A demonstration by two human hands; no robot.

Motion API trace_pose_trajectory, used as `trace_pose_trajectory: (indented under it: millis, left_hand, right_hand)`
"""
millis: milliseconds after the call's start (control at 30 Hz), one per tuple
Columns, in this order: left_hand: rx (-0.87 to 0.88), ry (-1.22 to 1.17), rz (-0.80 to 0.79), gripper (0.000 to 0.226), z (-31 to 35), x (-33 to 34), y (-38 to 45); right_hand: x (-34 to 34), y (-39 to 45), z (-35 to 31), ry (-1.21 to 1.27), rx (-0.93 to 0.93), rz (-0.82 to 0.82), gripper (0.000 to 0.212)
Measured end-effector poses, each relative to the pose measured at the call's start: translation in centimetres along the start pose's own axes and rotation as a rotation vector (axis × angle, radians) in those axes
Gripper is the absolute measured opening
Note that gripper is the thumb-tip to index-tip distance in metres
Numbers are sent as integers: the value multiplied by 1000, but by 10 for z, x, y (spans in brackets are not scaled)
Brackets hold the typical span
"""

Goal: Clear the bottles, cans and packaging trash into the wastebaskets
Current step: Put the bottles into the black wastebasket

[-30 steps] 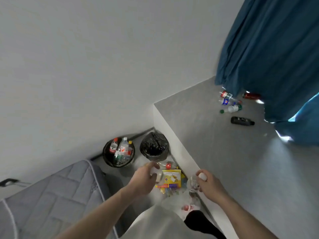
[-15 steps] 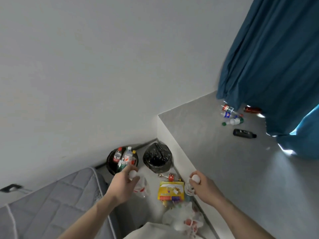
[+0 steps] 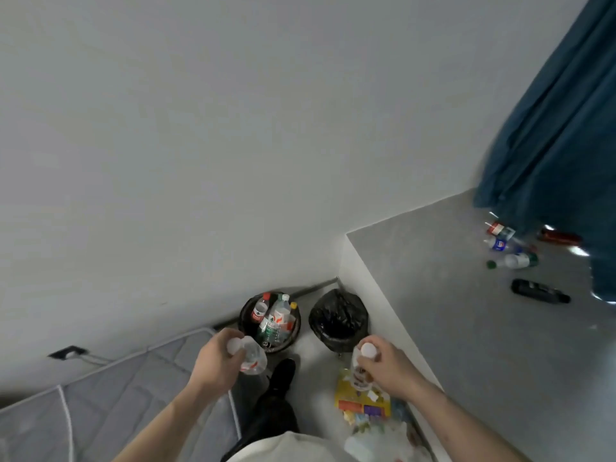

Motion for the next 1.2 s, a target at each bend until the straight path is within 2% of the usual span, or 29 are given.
trace_pose_trajectory:
  millis: [167, 233, 367, 500, 767, 867, 1000, 1200]
  left_hand:
    - [-33, 54, -95, 23, -35, -6, 87]
    - [-68, 86, -143, 23, -53, -7, 122]
    - [-102, 189, -297, 22, -91, 4, 194]
    - [-121, 288, -411, 31, -118, 25, 257]
    - [-163, 255, -353, 33, -164, 92, 351]
    - [-113, 256, -356, 37, -191, 130, 377]
    - [-26, 295, -337, 25, -235, 180, 401]
    - [119, 370, -340, 24, -296, 221, 422]
  right_hand:
    - [30, 65, -42, 89, 44, -39, 12]
    - [48, 90, -57, 106, 94, -77, 5]
    - [75, 141, -78, 185, 187, -93, 7]
    - [99, 188, -87, 201, 192, -120, 13]
    - [151, 282, -85, 236, 78, -156, 17]
    - [177, 322, -66, 251, 41, -133, 18]
    - [216, 374, -45, 255, -51, -73, 11]
    - [277, 440, -38, 304, -163, -95, 17]
Point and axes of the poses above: each hand's wrist, its own y-axis towards the middle knuckle, its own x-axis out of the palm, z = x × y, the point moved 3 cm from there along y, towards the middle knuckle, and after that the axes turned 4 degrees about x, right-handed, at the moved point
